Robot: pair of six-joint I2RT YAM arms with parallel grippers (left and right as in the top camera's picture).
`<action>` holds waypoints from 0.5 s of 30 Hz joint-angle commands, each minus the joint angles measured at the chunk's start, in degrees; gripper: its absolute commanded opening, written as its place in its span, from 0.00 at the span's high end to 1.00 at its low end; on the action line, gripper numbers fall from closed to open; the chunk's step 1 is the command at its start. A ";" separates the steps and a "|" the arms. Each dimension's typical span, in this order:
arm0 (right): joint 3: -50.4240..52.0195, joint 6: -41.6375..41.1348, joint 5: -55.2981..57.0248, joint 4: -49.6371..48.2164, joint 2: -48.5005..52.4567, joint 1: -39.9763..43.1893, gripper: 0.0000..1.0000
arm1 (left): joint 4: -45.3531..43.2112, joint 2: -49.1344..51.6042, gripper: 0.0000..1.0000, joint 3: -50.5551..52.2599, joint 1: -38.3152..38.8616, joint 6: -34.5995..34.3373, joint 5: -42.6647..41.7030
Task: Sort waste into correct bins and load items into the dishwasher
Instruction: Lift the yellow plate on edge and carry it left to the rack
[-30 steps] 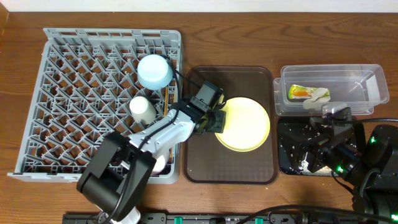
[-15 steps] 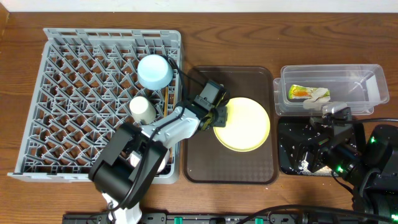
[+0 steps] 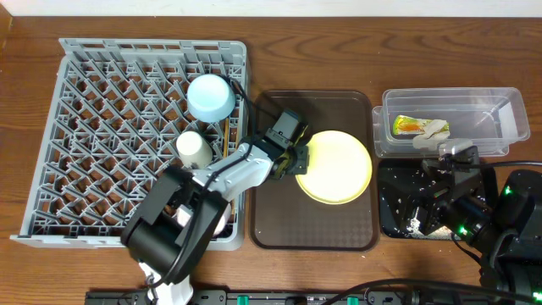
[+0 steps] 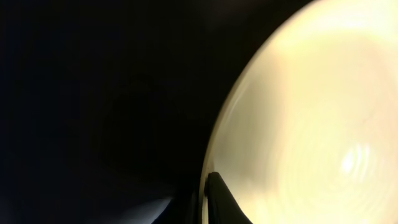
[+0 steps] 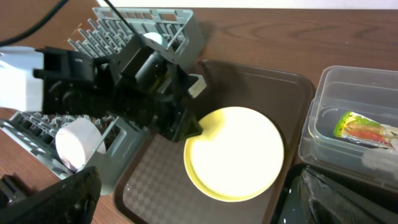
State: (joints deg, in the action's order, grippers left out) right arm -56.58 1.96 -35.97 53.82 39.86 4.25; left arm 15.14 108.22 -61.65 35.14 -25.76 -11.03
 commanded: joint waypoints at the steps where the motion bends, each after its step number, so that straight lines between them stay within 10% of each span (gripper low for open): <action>1: -0.63 0.48 0.17 -0.02 -0.15 -0.57 0.01 | 4.17 -4.50 0.93 1.75 -2.67 -0.20 1.11; 15: -0.63 0.46 0.15 -0.02 -0.15 -0.57 0.01 | 13.14 -30.51 0.93 1.75 -3.89 5.33 14.82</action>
State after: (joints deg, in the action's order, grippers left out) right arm -56.58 1.98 -35.97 53.82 39.86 4.25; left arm 27.16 80.42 -59.59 31.29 -23.03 -4.19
